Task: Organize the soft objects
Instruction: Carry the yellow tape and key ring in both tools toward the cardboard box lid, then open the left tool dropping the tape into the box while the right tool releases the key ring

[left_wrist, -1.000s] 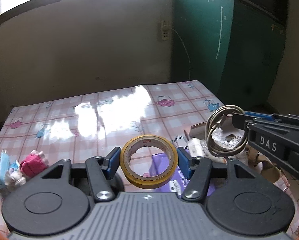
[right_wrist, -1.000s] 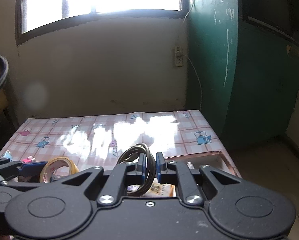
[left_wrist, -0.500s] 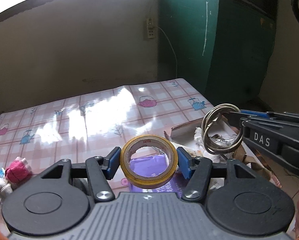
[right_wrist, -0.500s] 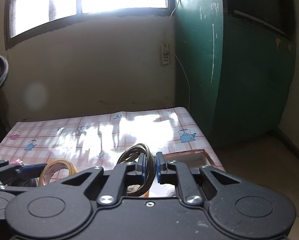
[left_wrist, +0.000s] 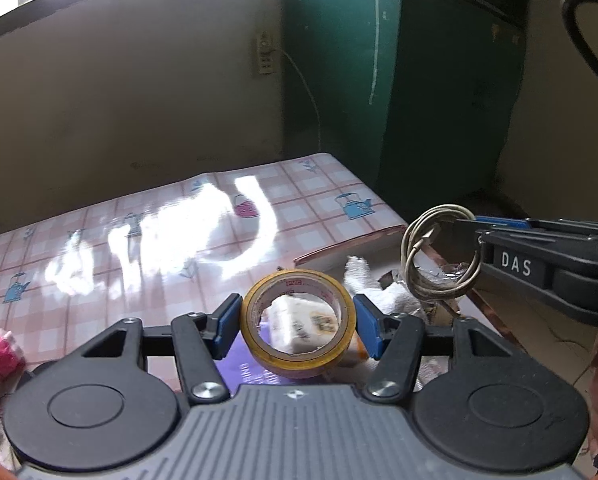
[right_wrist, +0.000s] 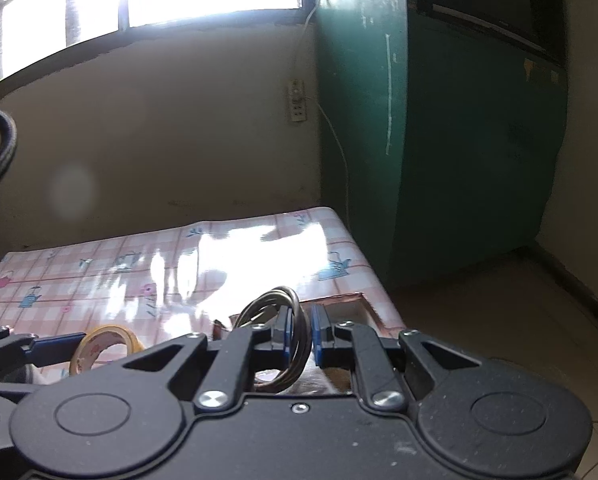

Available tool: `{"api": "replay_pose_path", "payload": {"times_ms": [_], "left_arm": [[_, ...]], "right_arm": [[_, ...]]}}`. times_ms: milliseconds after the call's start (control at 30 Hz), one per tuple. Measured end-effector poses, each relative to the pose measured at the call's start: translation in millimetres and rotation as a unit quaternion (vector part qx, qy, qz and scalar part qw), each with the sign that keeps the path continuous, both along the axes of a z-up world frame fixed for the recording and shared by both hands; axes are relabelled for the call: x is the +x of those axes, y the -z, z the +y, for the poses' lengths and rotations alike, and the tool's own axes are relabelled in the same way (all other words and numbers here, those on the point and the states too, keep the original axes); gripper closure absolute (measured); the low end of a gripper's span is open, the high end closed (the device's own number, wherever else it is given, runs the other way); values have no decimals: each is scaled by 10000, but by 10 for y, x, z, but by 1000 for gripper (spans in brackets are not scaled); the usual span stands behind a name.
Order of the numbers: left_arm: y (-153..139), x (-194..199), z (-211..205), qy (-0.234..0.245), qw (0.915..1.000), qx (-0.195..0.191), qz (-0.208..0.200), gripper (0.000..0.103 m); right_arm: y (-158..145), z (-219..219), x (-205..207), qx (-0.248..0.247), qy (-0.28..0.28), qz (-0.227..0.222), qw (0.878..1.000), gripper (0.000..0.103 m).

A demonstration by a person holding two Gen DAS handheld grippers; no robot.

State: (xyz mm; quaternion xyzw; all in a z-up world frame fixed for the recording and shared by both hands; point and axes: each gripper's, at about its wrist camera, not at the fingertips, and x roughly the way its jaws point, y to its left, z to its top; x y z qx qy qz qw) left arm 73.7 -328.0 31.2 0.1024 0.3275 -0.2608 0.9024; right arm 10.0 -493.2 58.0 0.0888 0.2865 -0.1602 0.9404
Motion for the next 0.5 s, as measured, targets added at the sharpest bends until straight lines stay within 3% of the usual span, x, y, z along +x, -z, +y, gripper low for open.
{"api": "replay_pose_path", "payload": {"times_ms": [333,500], "left_arm": [[101,42,-288,351,9993,-80,65,42],[185,34,-369,679,9968,-219,360,41]], "right_arm": [[94,-306,146,3,138,228,9996,91],[143,-531,279,101,191,396,9990,91]]}}
